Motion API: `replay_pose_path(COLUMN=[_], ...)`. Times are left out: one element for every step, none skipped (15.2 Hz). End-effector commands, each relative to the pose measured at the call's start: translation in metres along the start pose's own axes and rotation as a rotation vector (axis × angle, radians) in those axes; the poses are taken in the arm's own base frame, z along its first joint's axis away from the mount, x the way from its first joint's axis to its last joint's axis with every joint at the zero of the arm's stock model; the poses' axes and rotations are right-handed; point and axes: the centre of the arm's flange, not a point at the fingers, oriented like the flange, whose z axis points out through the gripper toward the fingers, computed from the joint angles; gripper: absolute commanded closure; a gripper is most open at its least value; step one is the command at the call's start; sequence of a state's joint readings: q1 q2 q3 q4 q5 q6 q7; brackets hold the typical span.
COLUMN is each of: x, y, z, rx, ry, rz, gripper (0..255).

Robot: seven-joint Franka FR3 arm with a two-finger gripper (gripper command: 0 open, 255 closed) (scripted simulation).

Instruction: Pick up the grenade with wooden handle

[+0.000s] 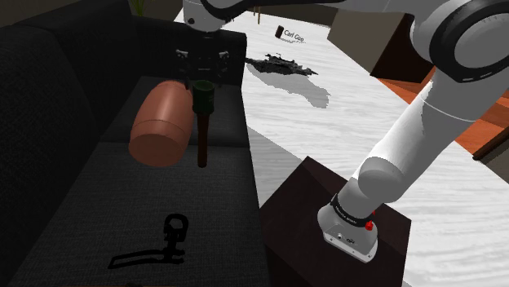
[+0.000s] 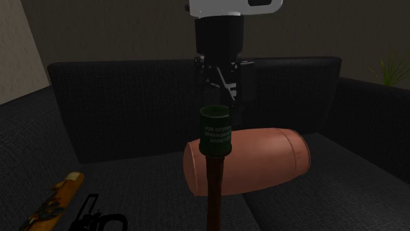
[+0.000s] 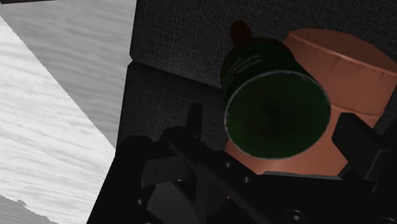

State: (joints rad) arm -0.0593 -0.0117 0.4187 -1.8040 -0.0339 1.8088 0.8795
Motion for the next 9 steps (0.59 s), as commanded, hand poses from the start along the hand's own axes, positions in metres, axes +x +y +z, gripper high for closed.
replay_pose_path(x=[-0.0008, -0.0008, -0.0006, -0.0007, -0.0006, -0.0007, -0.0007, -0.0008, -0.0008], y=[-0.0006, 0.0, 0.0004, 0.0004, 0.0004, 0.0003, 0.0002, 0.0003, 0.0004], z=[0.0033, 0.0031, 0.0033, 0.0034, 0.0033, 0.0032, 0.0032, 0.0032, 0.003], rx=[0.001, 0.001, 0.001, 0.001, 0.001, 0.001, 0.001, 0.001, 0.001], ry=[0.001, 0.001, 0.001, 0.0, 0.0, 0.0, 0.0, 0.0, 0.0], rz=[0.0, 0.0, 0.0, 0.0, 0.0, 0.0, 0.0, 0.0, 0.0], gripper=[0, 255, 255, 255, 255, 255, 255, 255, 255])
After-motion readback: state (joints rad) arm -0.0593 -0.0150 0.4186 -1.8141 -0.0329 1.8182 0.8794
